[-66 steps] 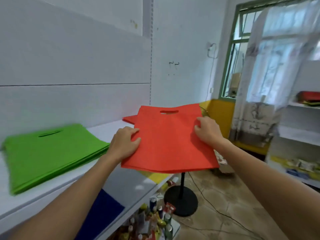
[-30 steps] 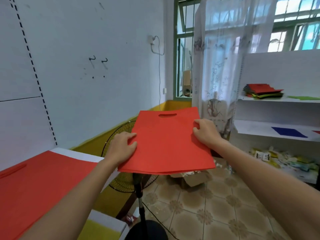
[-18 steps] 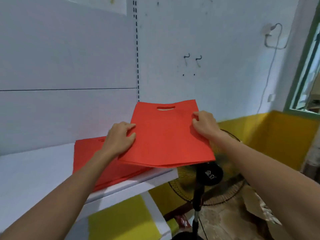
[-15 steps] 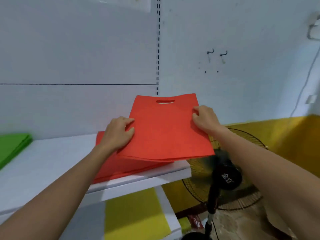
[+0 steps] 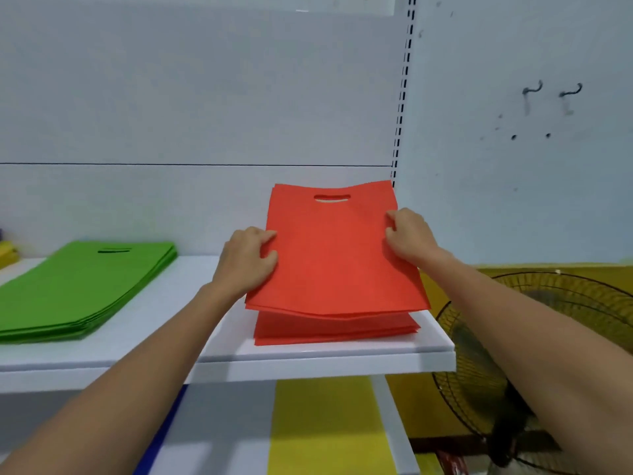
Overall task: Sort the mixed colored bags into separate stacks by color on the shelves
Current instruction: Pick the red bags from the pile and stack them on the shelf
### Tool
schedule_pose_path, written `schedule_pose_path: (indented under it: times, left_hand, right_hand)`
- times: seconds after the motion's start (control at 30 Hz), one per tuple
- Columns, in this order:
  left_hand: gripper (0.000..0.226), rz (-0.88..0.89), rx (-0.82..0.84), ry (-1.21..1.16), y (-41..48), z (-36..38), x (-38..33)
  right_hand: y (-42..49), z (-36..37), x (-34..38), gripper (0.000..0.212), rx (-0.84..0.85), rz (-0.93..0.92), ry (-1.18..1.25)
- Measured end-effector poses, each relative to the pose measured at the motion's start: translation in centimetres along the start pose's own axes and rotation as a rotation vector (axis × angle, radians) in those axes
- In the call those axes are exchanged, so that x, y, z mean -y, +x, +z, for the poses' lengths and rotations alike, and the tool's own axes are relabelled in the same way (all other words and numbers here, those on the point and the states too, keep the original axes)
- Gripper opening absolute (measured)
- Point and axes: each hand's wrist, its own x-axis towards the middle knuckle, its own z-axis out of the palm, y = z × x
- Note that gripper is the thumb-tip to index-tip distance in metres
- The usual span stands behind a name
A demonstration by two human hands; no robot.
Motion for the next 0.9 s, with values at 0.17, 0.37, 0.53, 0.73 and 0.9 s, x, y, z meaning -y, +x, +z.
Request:
schedule_pose_path:
  times: [0.17,0.37,0.53,0.73,0.9]
  left_hand:
    - [0.045,-0.028,0.09,0.073,-1.0,2.6,0.6]
    - [0.062,-0.192,0.522,0.273,-2.0,5.3,1.0]
    - [0.05,-0.266,0.506,0.255,-1.8,6.5,2.3]
    - [0.029,-0.28,0.383,0.197,-2.2,7.2,2.5]
    - [0.049,-0.286,0.321,0.087,-2.9,5.9,2.9]
  right_hand:
    - [-1.7,2.9,-0.9,0.013,0.069,0.036,0.009]
    - [-3.7,6.6,-2.5,0.056,0.493,0.211,-0.046]
    - [-4.6,7.3,-3.1,0.034,0.404,0.256,-0.101]
    - [-4.8,7.6,-2.5,0.034,0.433,0.237,-0.076]
    - [-4.7,6.7,-1.5,0.035,0.372,0.211,-0.136]
